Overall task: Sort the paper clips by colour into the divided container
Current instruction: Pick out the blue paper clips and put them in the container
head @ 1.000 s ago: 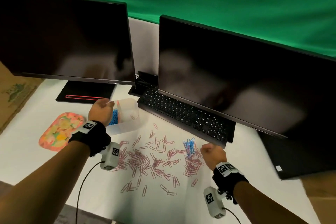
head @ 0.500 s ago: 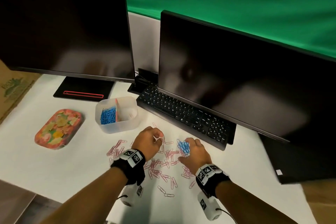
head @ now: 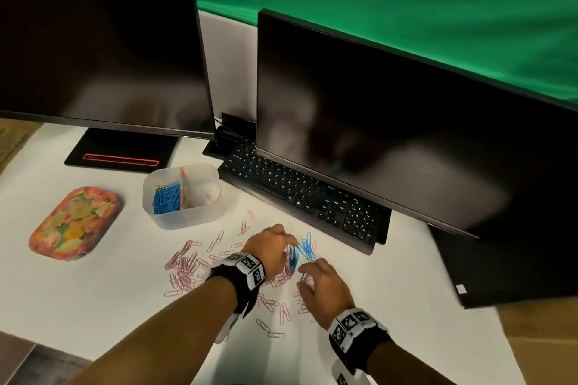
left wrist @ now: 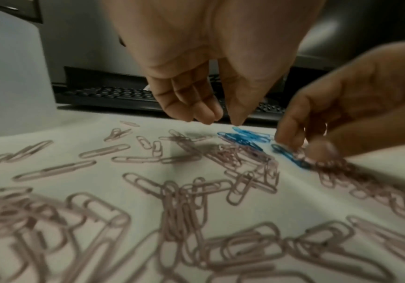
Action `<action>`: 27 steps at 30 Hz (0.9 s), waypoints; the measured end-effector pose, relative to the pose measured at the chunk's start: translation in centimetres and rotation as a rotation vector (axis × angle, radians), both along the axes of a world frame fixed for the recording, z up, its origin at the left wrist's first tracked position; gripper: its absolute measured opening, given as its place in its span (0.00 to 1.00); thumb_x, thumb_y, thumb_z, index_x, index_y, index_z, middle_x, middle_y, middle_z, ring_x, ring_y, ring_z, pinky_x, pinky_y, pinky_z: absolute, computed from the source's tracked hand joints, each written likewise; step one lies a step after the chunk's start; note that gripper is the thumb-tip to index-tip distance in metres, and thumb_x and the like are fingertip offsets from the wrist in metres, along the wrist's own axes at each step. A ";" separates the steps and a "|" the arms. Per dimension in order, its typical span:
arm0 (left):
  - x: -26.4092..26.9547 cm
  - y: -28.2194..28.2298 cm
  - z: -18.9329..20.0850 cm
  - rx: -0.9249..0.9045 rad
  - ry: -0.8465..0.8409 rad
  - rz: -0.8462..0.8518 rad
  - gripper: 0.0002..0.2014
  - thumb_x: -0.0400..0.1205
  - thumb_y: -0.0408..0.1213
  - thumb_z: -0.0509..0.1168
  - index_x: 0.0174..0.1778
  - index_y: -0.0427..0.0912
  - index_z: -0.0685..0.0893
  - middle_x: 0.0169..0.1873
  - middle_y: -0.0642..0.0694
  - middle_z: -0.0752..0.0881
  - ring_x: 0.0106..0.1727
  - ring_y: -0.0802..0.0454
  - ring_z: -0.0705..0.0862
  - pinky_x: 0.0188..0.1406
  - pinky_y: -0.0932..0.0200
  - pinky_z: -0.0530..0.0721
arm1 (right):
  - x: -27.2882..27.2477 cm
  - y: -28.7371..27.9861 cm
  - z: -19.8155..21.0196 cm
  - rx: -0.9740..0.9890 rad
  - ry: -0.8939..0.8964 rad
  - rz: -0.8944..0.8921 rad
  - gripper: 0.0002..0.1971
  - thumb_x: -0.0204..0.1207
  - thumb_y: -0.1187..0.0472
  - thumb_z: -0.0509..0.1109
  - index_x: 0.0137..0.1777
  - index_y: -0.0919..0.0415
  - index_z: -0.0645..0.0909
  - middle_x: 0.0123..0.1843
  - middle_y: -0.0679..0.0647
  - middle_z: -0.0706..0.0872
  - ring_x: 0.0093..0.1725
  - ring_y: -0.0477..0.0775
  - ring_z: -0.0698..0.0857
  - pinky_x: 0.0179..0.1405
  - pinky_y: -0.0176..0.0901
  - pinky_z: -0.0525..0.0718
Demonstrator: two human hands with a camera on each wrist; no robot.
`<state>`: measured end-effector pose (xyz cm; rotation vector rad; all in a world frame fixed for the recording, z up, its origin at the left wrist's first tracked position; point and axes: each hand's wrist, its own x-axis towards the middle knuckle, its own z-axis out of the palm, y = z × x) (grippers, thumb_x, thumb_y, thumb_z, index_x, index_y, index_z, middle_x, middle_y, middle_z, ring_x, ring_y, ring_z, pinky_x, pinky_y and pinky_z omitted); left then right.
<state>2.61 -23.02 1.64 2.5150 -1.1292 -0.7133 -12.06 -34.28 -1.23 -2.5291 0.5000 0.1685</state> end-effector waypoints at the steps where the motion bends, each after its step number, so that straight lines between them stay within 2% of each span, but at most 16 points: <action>1: -0.1 -0.3 0.0 0.052 -0.011 -0.058 0.23 0.80 0.33 0.62 0.70 0.56 0.77 0.64 0.49 0.75 0.64 0.46 0.78 0.60 0.52 0.81 | 0.3 -0.3 0.3 0.020 0.002 -0.048 0.14 0.79 0.53 0.63 0.64 0.49 0.78 0.61 0.47 0.78 0.58 0.49 0.81 0.57 0.41 0.81; 3: -0.4 -0.9 0.1 0.160 -0.065 -0.174 0.27 0.78 0.30 0.61 0.73 0.56 0.73 0.65 0.44 0.73 0.67 0.42 0.75 0.62 0.48 0.80 | 1.1 -1.1 0.8 0.030 0.021 -0.133 0.13 0.80 0.54 0.63 0.63 0.50 0.78 0.59 0.48 0.79 0.52 0.51 0.83 0.54 0.43 0.83; 5: -0.7 -1.4 0.3 0.239 -0.144 -0.250 0.28 0.78 0.29 0.60 0.74 0.54 0.72 0.65 0.41 0.72 0.67 0.40 0.73 0.64 0.46 0.77 | 2.3 -1.9 1.2 -0.006 0.048 -0.181 0.12 0.80 0.54 0.64 0.62 0.52 0.78 0.57 0.49 0.79 0.52 0.53 0.83 0.53 0.44 0.84; 8: -0.8 -1.8 0.3 0.284 -0.242 -0.268 0.25 0.78 0.31 0.60 0.72 0.50 0.74 0.65 0.41 0.73 0.67 0.40 0.73 0.65 0.46 0.76 | 4.0 -2.2 1.6 -0.053 0.078 -0.209 0.12 0.80 0.53 0.66 0.61 0.53 0.79 0.58 0.51 0.78 0.54 0.55 0.83 0.52 0.44 0.82; 13: -0.8 -0.9 0.1 0.302 -0.220 -0.187 0.20 0.77 0.33 0.64 0.66 0.45 0.77 0.63 0.42 0.75 0.66 0.41 0.74 0.64 0.47 0.77 | 6.0 -1.9 1.5 -0.089 0.151 -0.207 0.14 0.78 0.53 0.69 0.61 0.56 0.80 0.60 0.53 0.79 0.58 0.57 0.83 0.55 0.44 0.82; 19: -0.8 0.2 -1.0 0.258 -0.065 0.036 0.14 0.80 0.35 0.63 0.61 0.43 0.80 0.60 0.44 0.77 0.62 0.44 0.79 0.58 0.48 0.83 | 6.3 -2.5 1.3 -0.039 0.185 -0.216 0.08 0.77 0.59 0.65 0.50 0.56 0.86 0.51 0.54 0.86 0.50 0.56 0.85 0.47 0.41 0.84; 23: -0.5 0.6 -1.6 0.220 -0.009 0.091 0.12 0.80 0.40 0.64 0.58 0.42 0.83 0.58 0.44 0.79 0.59 0.44 0.82 0.58 0.48 0.84 | 5.7 -3.0 1.0 0.025 0.182 -0.192 0.07 0.77 0.60 0.66 0.47 0.57 0.86 0.48 0.54 0.87 0.48 0.54 0.85 0.45 0.40 0.83; 27: -0.3 1.0 -1.5 0.124 0.054 0.148 0.09 0.79 0.38 0.63 0.52 0.45 0.84 0.54 0.44 0.84 0.57 0.44 0.83 0.57 0.51 0.83 | 5.0 -3.5 0.8 0.140 0.116 -0.214 0.06 0.75 0.61 0.67 0.40 0.52 0.84 0.41 0.50 0.86 0.41 0.50 0.84 0.40 0.37 0.82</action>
